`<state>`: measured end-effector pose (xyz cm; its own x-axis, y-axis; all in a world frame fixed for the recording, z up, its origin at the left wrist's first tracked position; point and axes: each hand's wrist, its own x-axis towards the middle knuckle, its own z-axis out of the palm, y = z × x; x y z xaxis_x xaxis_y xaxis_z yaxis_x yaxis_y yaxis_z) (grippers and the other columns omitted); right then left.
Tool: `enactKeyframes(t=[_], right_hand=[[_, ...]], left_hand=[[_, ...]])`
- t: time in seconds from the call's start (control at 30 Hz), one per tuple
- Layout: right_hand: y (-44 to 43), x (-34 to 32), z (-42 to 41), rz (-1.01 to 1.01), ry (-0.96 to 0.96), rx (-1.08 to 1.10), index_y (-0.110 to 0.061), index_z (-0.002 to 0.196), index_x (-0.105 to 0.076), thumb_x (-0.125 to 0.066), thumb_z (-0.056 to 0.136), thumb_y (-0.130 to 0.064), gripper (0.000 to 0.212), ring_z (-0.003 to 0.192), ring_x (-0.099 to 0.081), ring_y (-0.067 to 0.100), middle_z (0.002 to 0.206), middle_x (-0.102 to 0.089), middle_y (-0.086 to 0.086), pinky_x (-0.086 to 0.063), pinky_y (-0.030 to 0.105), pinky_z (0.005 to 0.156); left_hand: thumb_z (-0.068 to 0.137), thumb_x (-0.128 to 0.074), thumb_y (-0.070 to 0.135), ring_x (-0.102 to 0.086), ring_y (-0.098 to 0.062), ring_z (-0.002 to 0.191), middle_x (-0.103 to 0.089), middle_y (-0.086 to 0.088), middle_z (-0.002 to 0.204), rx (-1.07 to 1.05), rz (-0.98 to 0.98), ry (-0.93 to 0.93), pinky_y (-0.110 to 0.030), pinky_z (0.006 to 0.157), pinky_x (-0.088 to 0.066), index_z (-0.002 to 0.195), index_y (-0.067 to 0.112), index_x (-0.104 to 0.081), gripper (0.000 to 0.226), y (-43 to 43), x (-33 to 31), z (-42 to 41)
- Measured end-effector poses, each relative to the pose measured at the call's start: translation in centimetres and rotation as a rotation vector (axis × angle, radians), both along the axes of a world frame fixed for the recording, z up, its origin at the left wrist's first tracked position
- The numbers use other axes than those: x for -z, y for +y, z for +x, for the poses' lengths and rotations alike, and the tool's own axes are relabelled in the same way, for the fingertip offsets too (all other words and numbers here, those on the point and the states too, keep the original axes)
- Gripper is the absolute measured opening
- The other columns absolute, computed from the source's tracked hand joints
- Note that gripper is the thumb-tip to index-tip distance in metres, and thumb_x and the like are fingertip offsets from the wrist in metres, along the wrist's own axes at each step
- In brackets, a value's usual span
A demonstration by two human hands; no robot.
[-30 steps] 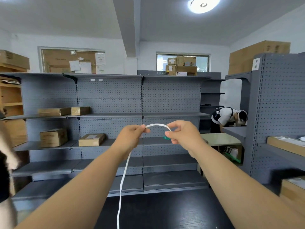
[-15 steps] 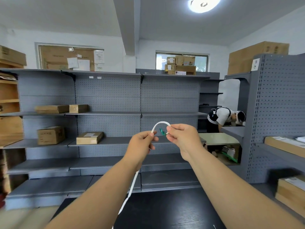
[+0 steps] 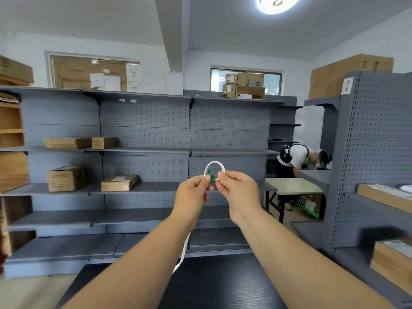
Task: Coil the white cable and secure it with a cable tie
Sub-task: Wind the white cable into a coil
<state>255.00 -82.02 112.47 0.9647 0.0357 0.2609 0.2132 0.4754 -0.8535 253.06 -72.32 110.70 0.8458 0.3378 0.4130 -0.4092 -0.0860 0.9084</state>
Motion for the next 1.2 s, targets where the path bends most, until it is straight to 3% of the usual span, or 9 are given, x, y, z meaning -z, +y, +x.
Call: enactKeyframes(t=[0.17,0.33,0.43,0.6,0.7,0.97,1.1,1.2], right_hand=[[0.5,0.1,-0.1,0.086,0.048,-0.023,0.001,0.097,-0.061,-0.062,0.085,0.0,0.012,0.072,-0.063,0.012,0.083,-0.064,0.008,-0.054,0.014,0.062],[0.4,-0.1,0.1,-0.096,-0.049,0.02,-0.002,0.095,-0.063,-0.064,0.085,-0.003,0.01,0.067,-0.062,0.01,0.079,-0.064,0.005,-0.054,0.015,0.064],[-0.1,-0.4,0.6,-0.162,-0.075,0.057,-0.003,0.094,-0.064,-0.065,0.084,-0.005,0.009,0.066,-0.06,0.01,0.076,-0.064,0.003,-0.053,0.017,0.064],[-1.4,-0.8,1.6,-0.111,-0.05,0.066,-0.003,0.092,-0.063,-0.065,0.084,-0.003,0.009,0.068,-0.061,0.012,0.077,-0.064,0.005,-0.051,0.018,0.063],[-1.3,-0.4,1.8,-0.146,-0.032,0.042,-0.001,0.091,-0.063,-0.066,0.083,-0.002,0.008,0.069,-0.061,0.014,0.077,-0.063,0.007,-0.052,0.019,0.065],[-0.4,0.8,1.4,-0.16,0.03,-0.096,0.0,0.088,-0.06,-0.065,0.084,-0.002,0.006,0.068,-0.062,0.014,0.077,-0.064,0.009,-0.055,0.018,0.065],[0.0,1.4,1.0,-0.099,0.064,-0.128,-0.001,0.083,-0.06,-0.062,0.085,0.0,0.003,0.07,-0.062,0.015,0.079,-0.063,0.011,-0.054,0.019,0.067],[0.3,2.0,0.8,-0.096,0.078,-0.147,-0.001,0.082,-0.06,-0.061,0.085,0.001,0.004,0.07,-0.061,0.014,0.077,-0.062,0.01,-0.054,0.019,0.068]], left_hand=[[0.096,-0.05,0.022,-0.042,-0.008,0.048,-0.058,0.002,0.065,0.007,-0.015,0.012,-0.021,0.049,-0.034,0.077,0.007,-0.065,0.028,0.2,-0.2,0.2],[0.098,-0.043,0.027,-0.041,-0.009,0.052,-0.054,-0.001,0.069,0.064,-0.106,0.053,-0.02,0.05,-0.034,0.077,0.013,-0.063,0.031,1.1,-0.3,0.3],[0.098,-0.038,0.016,-0.041,-0.011,0.058,-0.047,-0.001,0.068,0.212,-0.187,0.097,-0.022,0.057,-0.036,0.088,0.006,-0.066,0.032,2.2,-0.5,0.2],[0.097,-0.045,0.012,-0.053,-0.011,0.06,-0.057,0.001,0.068,0.369,0.016,0.215,-0.021,0.065,-0.047,0.091,0.007,-0.068,0.025,4.4,0.6,-0.1],[0.095,-0.05,0.01,-0.061,-0.01,0.058,-0.061,0.0,0.067,0.301,-0.035,0.214,-0.024,0.066,-0.054,0.085,0.009,-0.067,0.02,4.4,0.4,0.2],[0.09,-0.056,0.007,-0.06,-0.008,0.056,-0.065,0.001,0.064,0.208,-0.291,0.094,-0.022,0.061,-0.057,0.082,0.008,-0.068,0.014,3.3,-0.2,0.6],[0.089,-0.058,0.009,-0.06,-0.007,0.06,-0.068,0.005,0.06,0.178,-0.315,0.08,-0.025,0.065,-0.054,0.08,0.01,-0.068,0.013,3.0,-0.1,0.7],[0.088,-0.061,0.014,-0.059,-0.009,0.064,-0.065,0.002,0.069,0.161,-0.305,0.09,-0.023,0.059,-0.052,0.084,0.012,-0.067,0.009,2.7,0.1,0.9]])
